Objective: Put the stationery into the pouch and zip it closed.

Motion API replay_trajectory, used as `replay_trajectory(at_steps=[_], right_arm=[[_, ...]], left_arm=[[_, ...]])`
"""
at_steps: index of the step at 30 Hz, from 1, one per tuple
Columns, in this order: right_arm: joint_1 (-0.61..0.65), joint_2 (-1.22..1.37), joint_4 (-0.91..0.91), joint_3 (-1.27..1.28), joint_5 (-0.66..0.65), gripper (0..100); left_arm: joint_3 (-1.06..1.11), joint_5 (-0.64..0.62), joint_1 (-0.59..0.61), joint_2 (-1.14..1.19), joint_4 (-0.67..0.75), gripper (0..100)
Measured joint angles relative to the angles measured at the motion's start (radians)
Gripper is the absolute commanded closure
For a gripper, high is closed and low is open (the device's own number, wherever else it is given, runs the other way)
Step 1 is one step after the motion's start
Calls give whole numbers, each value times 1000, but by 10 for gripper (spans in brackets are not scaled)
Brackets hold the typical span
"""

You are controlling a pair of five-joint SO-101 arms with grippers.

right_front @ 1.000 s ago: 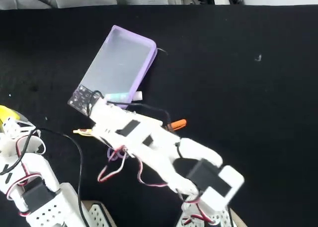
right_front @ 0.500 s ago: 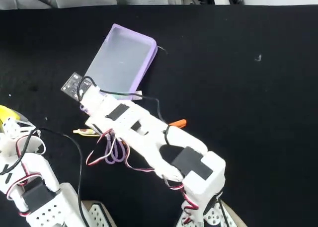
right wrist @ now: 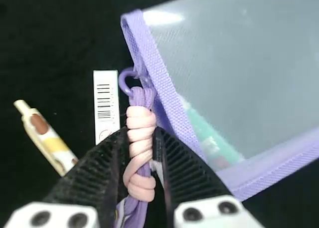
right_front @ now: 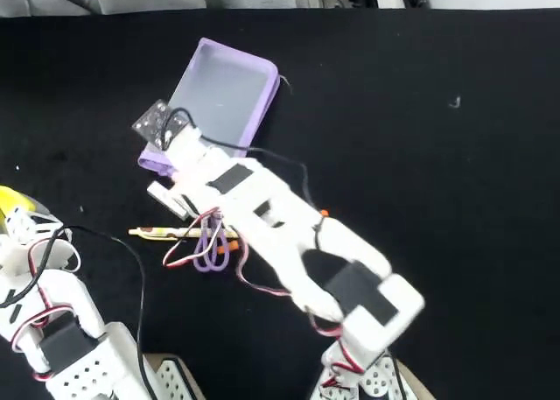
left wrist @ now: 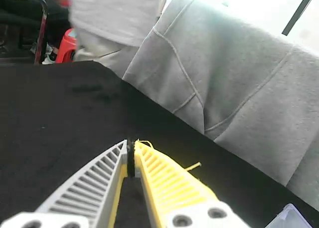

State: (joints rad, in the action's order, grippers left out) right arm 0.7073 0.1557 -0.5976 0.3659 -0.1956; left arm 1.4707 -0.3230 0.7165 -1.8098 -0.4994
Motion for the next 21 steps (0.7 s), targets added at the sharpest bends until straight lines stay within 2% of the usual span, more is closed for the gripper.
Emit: replay_trajectory(at_steps=[3, 9, 21], right_arm=[[0, -112, -8, 72, 0, 988], [-12, -347, -9, 213, -41, 988], [-143, -621, -9, 359, -86, 988]], left_arm=[[0, 0, -5, 0, 0, 951], [0, 0, -110, 0, -2, 784], [6, 29, -359, -11, -92, 773]])
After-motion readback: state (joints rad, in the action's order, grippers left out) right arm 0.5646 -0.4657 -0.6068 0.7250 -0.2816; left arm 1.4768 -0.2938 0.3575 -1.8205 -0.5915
